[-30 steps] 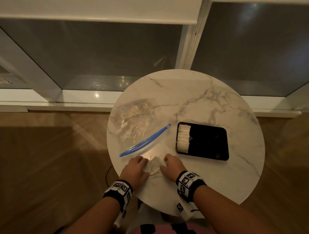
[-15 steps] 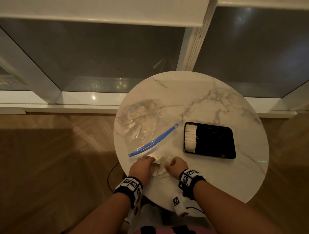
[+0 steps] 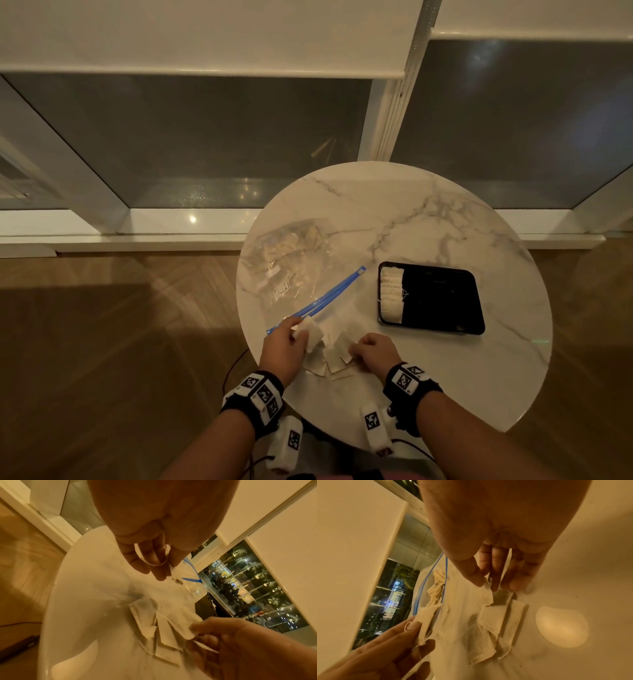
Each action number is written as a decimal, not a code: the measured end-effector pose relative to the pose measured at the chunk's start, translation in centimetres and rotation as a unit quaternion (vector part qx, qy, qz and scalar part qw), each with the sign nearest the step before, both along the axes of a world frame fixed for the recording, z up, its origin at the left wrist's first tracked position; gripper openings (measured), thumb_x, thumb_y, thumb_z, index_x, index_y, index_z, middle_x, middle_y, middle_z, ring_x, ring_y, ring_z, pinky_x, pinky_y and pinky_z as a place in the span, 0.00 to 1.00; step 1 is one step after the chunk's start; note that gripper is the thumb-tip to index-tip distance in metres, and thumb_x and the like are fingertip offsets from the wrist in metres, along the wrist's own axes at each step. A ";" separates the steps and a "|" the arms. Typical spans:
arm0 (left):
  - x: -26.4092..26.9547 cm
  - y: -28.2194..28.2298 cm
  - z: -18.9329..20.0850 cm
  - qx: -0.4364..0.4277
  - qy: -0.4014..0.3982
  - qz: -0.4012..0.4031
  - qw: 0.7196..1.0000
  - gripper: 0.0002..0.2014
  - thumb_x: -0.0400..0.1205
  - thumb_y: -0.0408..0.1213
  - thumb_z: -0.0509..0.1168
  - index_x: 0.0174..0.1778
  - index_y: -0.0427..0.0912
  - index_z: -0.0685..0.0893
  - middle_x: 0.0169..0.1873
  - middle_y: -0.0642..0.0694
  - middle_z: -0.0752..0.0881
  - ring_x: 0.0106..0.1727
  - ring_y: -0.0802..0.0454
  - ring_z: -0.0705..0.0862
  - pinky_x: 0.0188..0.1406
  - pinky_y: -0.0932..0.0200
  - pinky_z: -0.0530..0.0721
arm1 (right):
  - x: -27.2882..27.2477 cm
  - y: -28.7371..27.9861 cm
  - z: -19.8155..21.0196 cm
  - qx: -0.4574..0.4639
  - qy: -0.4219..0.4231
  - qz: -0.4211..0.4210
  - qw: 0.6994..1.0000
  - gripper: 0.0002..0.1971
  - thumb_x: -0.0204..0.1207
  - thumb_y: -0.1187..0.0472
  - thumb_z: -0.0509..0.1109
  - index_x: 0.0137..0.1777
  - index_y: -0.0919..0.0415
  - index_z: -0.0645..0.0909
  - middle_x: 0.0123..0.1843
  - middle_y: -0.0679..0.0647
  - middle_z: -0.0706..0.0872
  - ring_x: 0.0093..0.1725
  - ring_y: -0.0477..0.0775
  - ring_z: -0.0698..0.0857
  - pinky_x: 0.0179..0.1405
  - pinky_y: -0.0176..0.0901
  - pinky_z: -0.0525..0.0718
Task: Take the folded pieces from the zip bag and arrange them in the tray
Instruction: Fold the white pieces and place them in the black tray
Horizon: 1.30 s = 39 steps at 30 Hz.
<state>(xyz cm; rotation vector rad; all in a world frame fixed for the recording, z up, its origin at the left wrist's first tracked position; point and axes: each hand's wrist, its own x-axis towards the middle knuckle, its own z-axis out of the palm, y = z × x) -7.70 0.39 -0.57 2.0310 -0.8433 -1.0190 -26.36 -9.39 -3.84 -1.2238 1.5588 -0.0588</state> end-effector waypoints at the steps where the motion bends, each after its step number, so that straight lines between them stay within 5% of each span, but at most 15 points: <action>1: 0.0 0.1 0.1 -0.004 0.008 0.005 1.000 0.11 0.87 0.39 0.64 0.63 0.57 0.79 0.45 0.48 0.88 0.46 0.52 0.87 0.50 0.53 0.87 | -0.2 0.0 0.2 -0.008 -0.011 -0.010 1.000 0.09 0.63 0.64 0.78 0.30 0.57 0.80 0.29 0.57 0.87 0.31 0.57 0.85 0.40 0.60 0.89; 6: -0.2 0.3 0.8 -0.022 0.000 -0.031 0.999 0.09 0.90 0.37 0.57 0.49 0.55 0.81 0.40 0.44 0.88 0.41 0.46 0.87 0.46 0.48 0.87 | -0.4 -0.2 3.4 0.010 -0.096 -0.038 0.995 0.13 0.67 0.68 0.78 0.51 0.62 0.82 0.45 0.64 0.90 0.39 0.56 0.88 0.40 0.50 0.88; 9: -0.8 -0.1 1.6 -0.013 0.029 -0.023 0.999 0.14 0.89 0.31 0.59 0.47 0.51 0.87 0.44 0.49 0.89 0.44 0.47 0.87 0.43 0.62 0.85 | -0.6 -0.8 5.5 0.013 -0.157 0.003 0.988 0.13 0.72 0.68 0.77 0.55 0.64 0.81 0.48 0.65 0.91 0.39 0.53 0.88 0.36 0.42 0.86; 12: -2.0 -1.0 3.4 -0.022 0.124 0.000 0.992 0.11 0.90 0.37 0.60 0.53 0.44 0.89 0.50 0.47 0.90 0.46 0.51 0.87 0.36 0.72 0.80 | -0.5 -1.4 7.5 -0.005 -0.187 0.032 0.982 0.10 0.74 0.69 0.76 0.54 0.63 0.82 0.42 0.62 0.90 0.37 0.50 0.87 0.34 0.39 0.85; 15: -2.8 -1.9 4.9 -0.028 0.176 -0.009 0.984 0.14 0.89 0.47 0.62 0.52 0.44 0.91 0.46 0.46 0.92 0.42 0.56 0.88 0.38 0.65 0.81 | -0.2 -1.8 8.8 -0.034 -0.214 0.060 0.974 0.08 0.75 0.68 0.74 0.53 0.60 0.84 0.36 0.52 0.87 0.37 0.49 0.85 0.34 0.40 0.84; 20: -3.1 -2.9 5.7 -0.065 0.156 0.002 0.986 0.07 0.84 0.39 0.70 0.49 0.40 0.90 0.39 0.49 0.90 0.38 0.58 0.87 0.34 0.68 0.81 | -0.1 -2.4 9.9 -0.048 -0.247 0.055 0.966 0.08 0.78 0.66 0.74 0.56 0.57 0.86 0.39 0.52 0.88 0.39 0.48 0.87 0.38 0.43 0.86; 31: -3.3 -3.3 6.7 -0.077 0.191 0.077 0.976 0.07 0.85 0.41 0.69 0.51 0.42 0.89 0.44 0.45 0.92 0.41 0.55 0.87 0.45 0.53 0.84 | -0.8 -3.2 10.8 -0.066 -0.245 0.036 0.967 0.05 0.79 0.64 0.73 0.49 0.66 0.87 0.38 0.57 0.89 0.36 0.50 0.85 0.37 0.41 0.85; 39: -3.5 -3.5 6.7 -0.077 0.187 0.056 0.978 0.07 0.85 0.39 0.69 0.49 0.41 0.90 0.38 0.50 0.91 0.40 0.56 0.87 0.40 0.59 0.83 | -0.7 -3.8 11.1 -0.100 -0.223 0.071 0.967 0.03 0.79 0.62 0.73 0.45 0.59 0.87 0.35 0.52 0.88 0.34 0.47 0.84 0.35 0.40 0.83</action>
